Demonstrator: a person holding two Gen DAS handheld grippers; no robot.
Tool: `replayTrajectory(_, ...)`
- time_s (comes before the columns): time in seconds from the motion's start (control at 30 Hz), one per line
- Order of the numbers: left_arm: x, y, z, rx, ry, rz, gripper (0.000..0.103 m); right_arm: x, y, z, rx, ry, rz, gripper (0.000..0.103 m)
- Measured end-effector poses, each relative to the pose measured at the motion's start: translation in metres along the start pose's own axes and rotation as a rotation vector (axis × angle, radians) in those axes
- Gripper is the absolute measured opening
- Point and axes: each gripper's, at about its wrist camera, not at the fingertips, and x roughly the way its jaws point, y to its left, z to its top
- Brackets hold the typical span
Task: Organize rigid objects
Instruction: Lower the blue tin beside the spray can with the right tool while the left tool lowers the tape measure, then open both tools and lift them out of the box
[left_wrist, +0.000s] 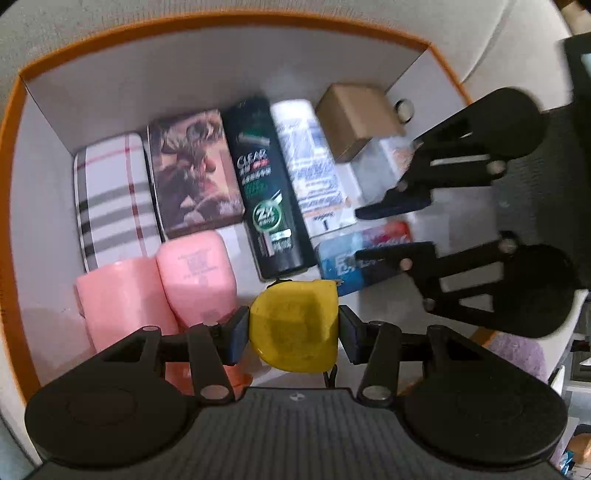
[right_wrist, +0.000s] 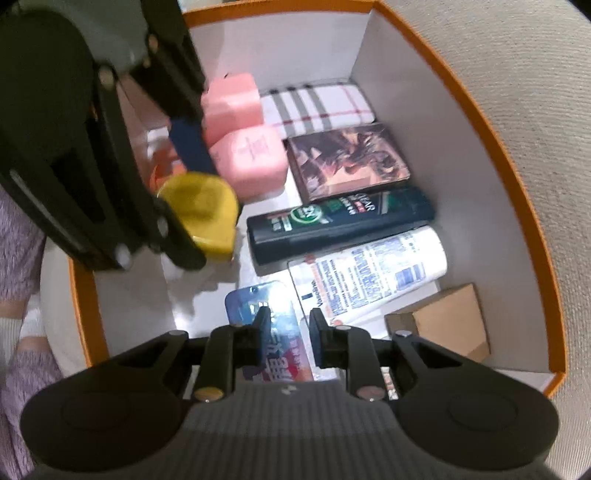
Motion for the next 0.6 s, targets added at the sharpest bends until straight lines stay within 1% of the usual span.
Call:
replayTrajectory(0.1,0.012,-0.002,0.003,-0.015,0.033,0.036,0.057,0.0,0.004,0.0,0.006,-0.028,-0.01,0.023)
replayTrajectory(0.23,0.029,-0.002,0.007,-0.064,0.089,0.043,0.057,-0.006,0.009,-0.005,0.003,-0.048,-0.023,0.023)
replayTrajectory(0.43,0.036,-0.001,0.007,-0.121,0.099,0.054,0.057,-0.005,0.011,-0.011,0.0,-0.033,-0.047,0.023)
replayTrajectory(0.53,0.037,0.0,0.009,-0.123,0.097,0.063,0.058,-0.006,0.01,-0.012,0.008,-0.034,-0.06,0.023)
replayTrajectory(0.6,0.033,-0.001,0.009,-0.118,0.091,0.068,0.066,-0.009,0.012,-0.014,0.008,-0.027,-0.072,0.023)
